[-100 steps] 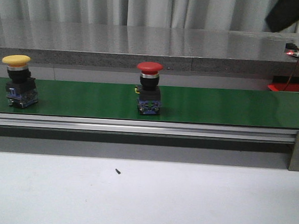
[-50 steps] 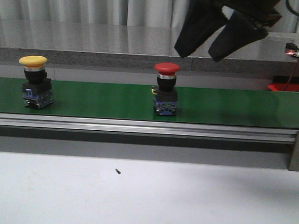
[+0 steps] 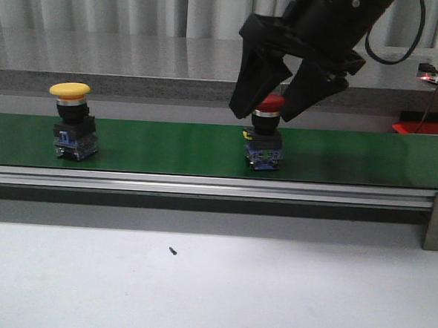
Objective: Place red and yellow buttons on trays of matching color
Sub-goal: 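Close the right gripper on the red button and lift it, then carry the red button to the red tray, lower and release it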
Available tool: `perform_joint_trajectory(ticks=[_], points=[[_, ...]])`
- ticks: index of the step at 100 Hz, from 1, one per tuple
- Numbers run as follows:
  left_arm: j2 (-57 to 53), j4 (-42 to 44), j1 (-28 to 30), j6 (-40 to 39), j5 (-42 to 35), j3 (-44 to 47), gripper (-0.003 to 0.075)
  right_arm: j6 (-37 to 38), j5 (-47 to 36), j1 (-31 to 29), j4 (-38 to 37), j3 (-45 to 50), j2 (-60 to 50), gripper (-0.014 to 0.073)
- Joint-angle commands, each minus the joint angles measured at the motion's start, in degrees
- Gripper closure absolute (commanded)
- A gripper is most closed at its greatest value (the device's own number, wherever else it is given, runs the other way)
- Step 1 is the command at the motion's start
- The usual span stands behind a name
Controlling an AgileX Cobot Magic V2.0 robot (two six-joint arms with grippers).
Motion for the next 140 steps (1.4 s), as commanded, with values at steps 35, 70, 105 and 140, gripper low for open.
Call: perform_joint_trajectory(ticks=[35, 70, 105, 140], points=[[-0.3, -1.3, -0.4, -0.2, -3.7, -1.5, 0.074, -0.8, -2.6, -0.1, 0.1, -2.2, -3.0, 0.0456], [-0.3, -1.3, -0.4, -0.2, -3.7, -1.5, 0.074, -0.8, -2.8, -15.0, -1.3, -2.2, -11.1, 0.0456], [-0.1, -1.3, -0.4, -0.2, -3.7, -1.5, 0.074, -0.8, -5.0, -35.3, -0.9, -2.2, -12.2, 0.0456], [-0.1, -1.3, -0.4, -0.2, -3.7, -1.5, 0.074, -0.8, -16.5, -41.0, -0.1, -2.2, -11.0, 0.0456]])
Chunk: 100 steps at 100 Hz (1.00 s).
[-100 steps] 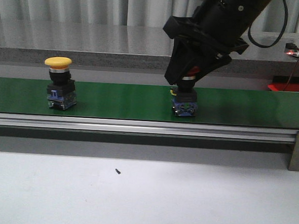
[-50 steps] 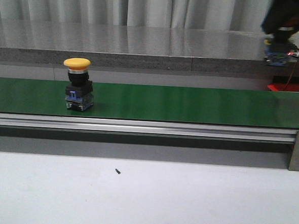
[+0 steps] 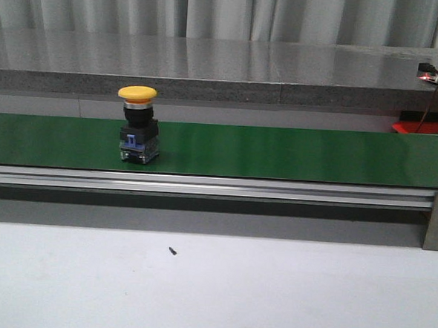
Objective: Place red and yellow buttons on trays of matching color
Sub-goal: 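Carry the red button to the red tray, lower and release it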
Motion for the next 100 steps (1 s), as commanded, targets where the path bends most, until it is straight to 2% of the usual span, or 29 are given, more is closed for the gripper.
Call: perform_joint_trajectory(ticks=[1, 26, 58, 100], points=[[-0.1, -1.3, -0.4, -0.2, -3.6, -1.5, 0.074, -0.7, -6.2, -0.7, 2.3, -2.1, -1.7, 0.0456], [-0.1, -1.3, -0.4, -0.2, -3.6, -1.5, 0.074, 0.4, -7.4, -1.4, 2.5, -4.0, 4.0, 0.0456], [-0.1, -1.3, -0.4, -0.2, -3.6, -1.5, 0.074, 2.9, 1.4, -4.1, 2.6, -15.5, 13.0, 0.0456], [-0.1, -1.3, -0.4, -0.2, -3.6, -1.5, 0.074, 2.9, 0.1, -4.1, 2.7, -19.1, 21.7, 0.0456]])
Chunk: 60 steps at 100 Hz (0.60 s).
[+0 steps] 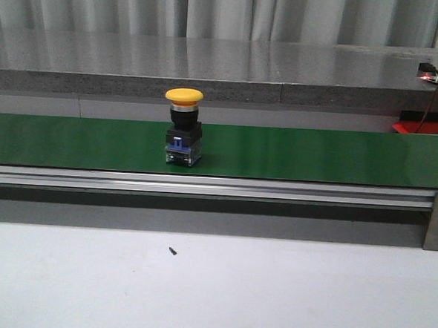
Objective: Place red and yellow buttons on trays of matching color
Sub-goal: 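Carry the red button to the red tray, lower and release it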
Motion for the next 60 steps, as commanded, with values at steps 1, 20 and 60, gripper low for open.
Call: perform_joint_trajectory(ticks=[1, 20, 60], points=[[-0.1, -1.3, -0.4, -0.2, -3.5, -1.5, 0.074, 0.0, -3.0, -0.3, 1.5, -2.0, -1.9, 0.0456], [-0.1, -1.3, -0.4, -0.2, -3.5, -1.5, 0.074, 0.0, -3.8, -0.3, 1.5, -2.0, 0.2, 0.0456], [-0.1, -1.3, -0.4, -0.2, -3.5, -1.5, 0.074, 0.0, -4.4, -0.3, 1.4, -2.0, 1.8, 0.0323]])
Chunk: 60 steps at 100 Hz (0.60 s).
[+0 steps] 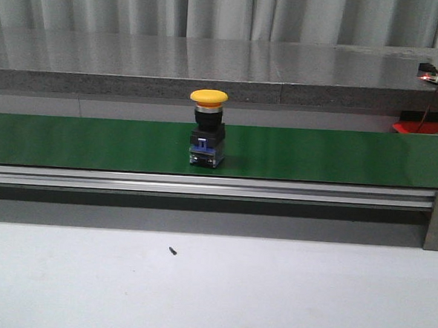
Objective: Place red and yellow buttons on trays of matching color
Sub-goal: 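Carry the red button to the red tray, lower and release it, then move the right gripper above the yellow button on the belt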
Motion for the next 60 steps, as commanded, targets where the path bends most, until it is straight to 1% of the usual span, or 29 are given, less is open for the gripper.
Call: perform_joint_trajectory(ticks=[1, 8, 11, 18, 60], points=[[-0.1, -1.3, -0.4, -0.3, -3.5, -1.5, 0.074, -0.1, -2.7, -0.3, 1.4, -2.0, -3.7, 0.03], [-0.1, -1.3, -0.4, -0.3, -3.5, -1.5, 0.074, -0.1, -2.8, -0.3, 1.4, -2.0, -3.7, 0.0188], [-0.1, -1.3, -0.4, -0.3, -3.5, -1.5, 0.074, -0.1, -2.8, -0.3, 1.4, -2.0, -3.7, 0.0153], [-0.1, -1.3, -0.4, -0.3, -3.5, -1.5, 0.074, -0.1, -3.1, -0.3, 1.4, -2.0, -3.7, 0.0103], [-0.1, -1.3, -0.4, -0.3, -3.5, -1.5, 0.074, -0.1, -4.1, -0.3, 1.4, -2.0, -7.3, 0.0104]])
